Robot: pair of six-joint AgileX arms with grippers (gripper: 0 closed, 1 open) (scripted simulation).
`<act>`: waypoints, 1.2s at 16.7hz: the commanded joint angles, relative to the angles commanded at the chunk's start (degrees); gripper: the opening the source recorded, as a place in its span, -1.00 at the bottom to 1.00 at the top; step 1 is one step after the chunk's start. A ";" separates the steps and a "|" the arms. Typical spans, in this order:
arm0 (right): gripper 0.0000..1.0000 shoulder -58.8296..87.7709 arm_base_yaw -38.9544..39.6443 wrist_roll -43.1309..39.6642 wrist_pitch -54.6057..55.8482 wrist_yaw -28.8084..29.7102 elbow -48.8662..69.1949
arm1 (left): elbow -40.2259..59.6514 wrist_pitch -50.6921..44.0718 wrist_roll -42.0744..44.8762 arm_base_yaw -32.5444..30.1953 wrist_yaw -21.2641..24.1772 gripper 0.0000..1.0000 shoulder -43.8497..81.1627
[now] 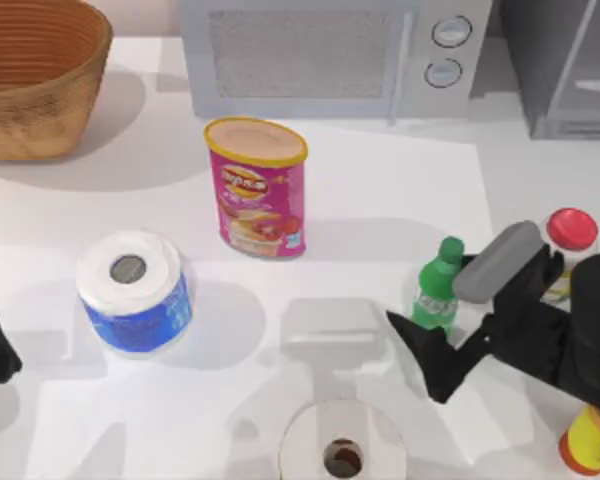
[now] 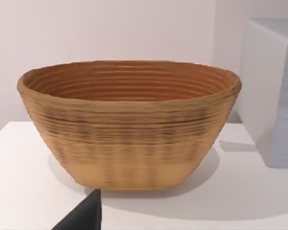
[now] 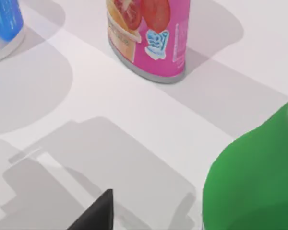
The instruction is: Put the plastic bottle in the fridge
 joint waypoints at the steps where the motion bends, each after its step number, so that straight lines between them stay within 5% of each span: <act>1: 0.40 0.00 0.00 0.00 0.00 0.00 0.00 | 0.00 0.00 0.00 0.00 0.00 1.00 0.00; 10: -0.94 0.00 0.00 0.00 0.00 0.00 0.00 | 0.00 0.00 0.00 0.00 0.00 1.00 0.00; 20: -0.98 -0.09 -0.06 0.07 -0.08 -0.09 -0.07 | 0.00 0.00 0.00 0.00 0.00 1.00 0.00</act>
